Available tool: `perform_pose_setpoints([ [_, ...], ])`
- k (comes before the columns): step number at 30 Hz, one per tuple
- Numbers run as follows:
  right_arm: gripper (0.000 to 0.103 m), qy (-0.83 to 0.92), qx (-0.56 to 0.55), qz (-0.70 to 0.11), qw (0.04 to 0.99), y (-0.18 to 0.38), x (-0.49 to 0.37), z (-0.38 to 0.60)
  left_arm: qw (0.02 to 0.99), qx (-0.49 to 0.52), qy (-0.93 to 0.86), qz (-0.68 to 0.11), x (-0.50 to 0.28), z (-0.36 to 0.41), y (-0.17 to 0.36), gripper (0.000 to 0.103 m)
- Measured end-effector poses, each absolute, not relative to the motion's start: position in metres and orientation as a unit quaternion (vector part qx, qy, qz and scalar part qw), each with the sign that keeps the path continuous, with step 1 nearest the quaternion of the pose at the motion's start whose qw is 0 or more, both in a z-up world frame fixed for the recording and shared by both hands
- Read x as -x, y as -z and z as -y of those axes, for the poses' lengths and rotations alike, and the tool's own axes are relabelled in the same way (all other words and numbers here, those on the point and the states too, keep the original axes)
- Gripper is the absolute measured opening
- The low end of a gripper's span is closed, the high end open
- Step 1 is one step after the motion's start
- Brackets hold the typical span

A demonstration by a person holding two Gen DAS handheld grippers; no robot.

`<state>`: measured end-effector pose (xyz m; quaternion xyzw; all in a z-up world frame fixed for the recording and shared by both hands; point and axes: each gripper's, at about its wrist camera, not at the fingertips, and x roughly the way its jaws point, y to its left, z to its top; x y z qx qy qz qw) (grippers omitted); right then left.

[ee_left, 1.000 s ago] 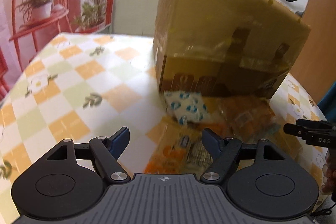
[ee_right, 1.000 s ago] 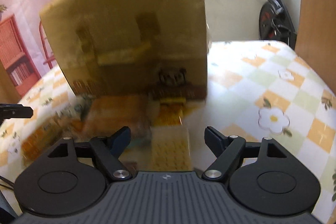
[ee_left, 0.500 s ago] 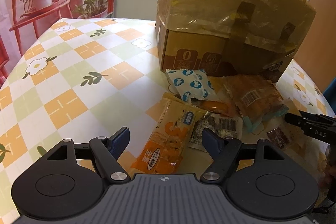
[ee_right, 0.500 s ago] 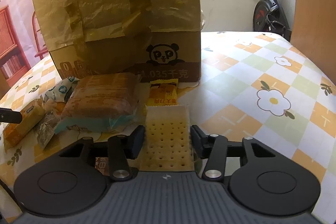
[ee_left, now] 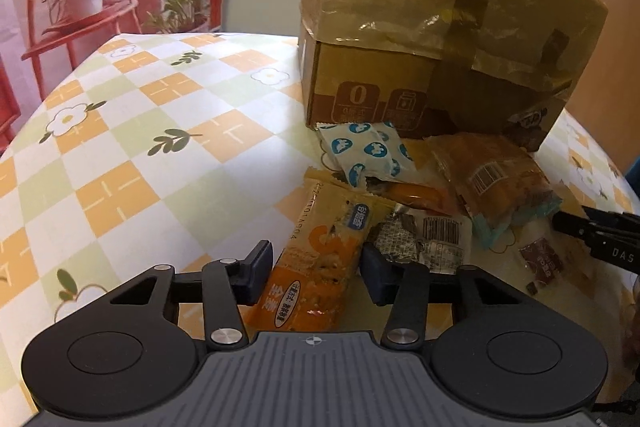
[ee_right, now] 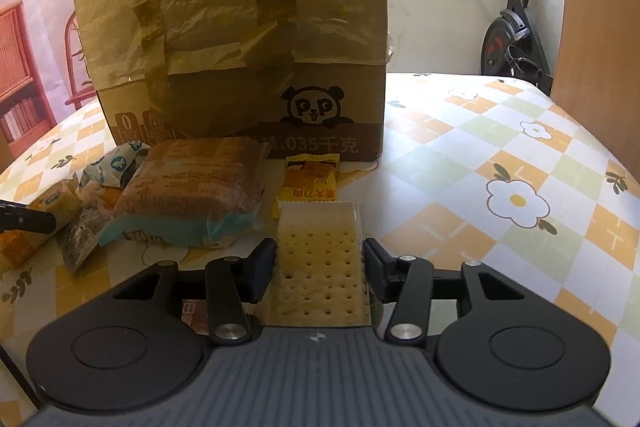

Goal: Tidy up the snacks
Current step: 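Close the right tool on the soda cracker while the left tool closes on the snack bar, then lift the cracker and snack bar and carry them over the box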

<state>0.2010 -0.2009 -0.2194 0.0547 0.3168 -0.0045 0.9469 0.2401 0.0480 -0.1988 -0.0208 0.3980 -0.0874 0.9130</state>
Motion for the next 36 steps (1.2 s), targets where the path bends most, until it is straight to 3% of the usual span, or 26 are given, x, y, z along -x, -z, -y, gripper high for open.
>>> perform_pose_setpoints([
  [23, 0.050, 0.006, -0.039, -0.319, 0.947, 0.221, -0.202, 0.198, 0.920, 0.011, 0.073, -0.384, -0.230, -0.043, 0.205, 0.051],
  [36, 0.049, 0.013, -0.086, -0.302, 0.949, 0.214, -0.193, 0.213, 0.923, 0.052, 0.075, -0.373, -0.226, -0.058, 0.186, 0.045],
])
